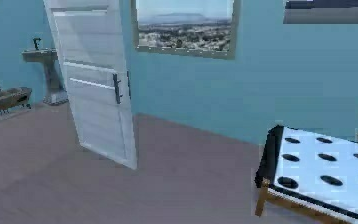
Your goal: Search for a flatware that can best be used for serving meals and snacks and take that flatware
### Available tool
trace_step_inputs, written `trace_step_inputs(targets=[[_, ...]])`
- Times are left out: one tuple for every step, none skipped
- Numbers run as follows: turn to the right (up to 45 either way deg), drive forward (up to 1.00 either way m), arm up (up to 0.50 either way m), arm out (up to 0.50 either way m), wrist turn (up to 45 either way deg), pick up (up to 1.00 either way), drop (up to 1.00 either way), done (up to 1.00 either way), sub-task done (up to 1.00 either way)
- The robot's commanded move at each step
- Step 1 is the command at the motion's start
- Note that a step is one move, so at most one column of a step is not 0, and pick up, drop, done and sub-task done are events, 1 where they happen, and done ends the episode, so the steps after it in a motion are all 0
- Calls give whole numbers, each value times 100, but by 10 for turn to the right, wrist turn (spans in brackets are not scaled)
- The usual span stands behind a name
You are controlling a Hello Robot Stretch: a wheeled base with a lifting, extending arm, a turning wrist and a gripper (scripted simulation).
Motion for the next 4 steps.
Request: trace_step_inputs(targets=[[-450,0,0,0,0,0,0,0,0],[-120,0,0,0,0,0,0,0,0],[0,95,0,0,0,0,0,0,0],[-30,0,0,0,0,0,0,0,0]])
